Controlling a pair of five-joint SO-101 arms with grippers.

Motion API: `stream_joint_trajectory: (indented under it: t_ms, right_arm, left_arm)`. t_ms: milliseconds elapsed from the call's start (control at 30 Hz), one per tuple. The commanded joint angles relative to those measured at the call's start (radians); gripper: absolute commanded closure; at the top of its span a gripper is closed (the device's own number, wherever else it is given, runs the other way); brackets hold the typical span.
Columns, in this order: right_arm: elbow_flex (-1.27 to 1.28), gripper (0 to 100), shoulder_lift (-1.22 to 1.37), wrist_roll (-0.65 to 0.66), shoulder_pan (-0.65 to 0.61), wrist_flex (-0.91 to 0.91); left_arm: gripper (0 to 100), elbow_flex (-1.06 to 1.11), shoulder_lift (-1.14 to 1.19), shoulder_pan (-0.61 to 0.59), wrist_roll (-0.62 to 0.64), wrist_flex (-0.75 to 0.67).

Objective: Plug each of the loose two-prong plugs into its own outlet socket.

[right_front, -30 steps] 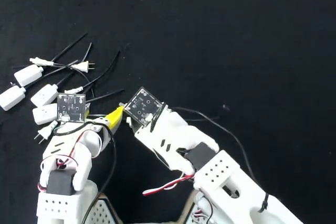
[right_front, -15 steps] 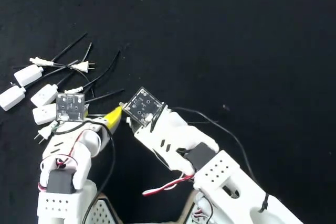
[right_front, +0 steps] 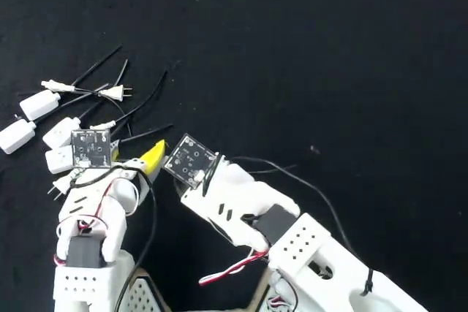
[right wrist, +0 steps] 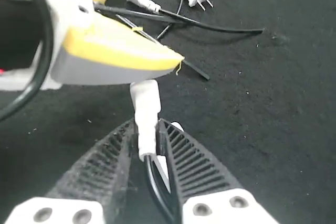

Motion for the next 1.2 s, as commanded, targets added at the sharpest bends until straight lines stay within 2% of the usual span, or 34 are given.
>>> stream_joint_trajectory:
  t_ms: [0,600,900,1167]
  right_arm:
    - [-0.019,98.8,-0.030,-0.032,-0.020,0.002]
    - [-0.028,98.8,-0.038,-0.041,0.021,0.008]
    - [0.002,98.8,-0.202,-0.043,0.021,0.074]
    - [0.007,98.8,-0.165,-0.037,0.023,0.072]
  left_arm:
    - [68,-0.001,0.008,0.044,-0.020,-0.012]
    - [68,0.001,0.008,0.036,-0.021,-0.006]
    - [68,0.001,0.008,0.042,-0.021,-0.006]
    - [68,-0.010,0.008,0.021,-0.017,-0.011]
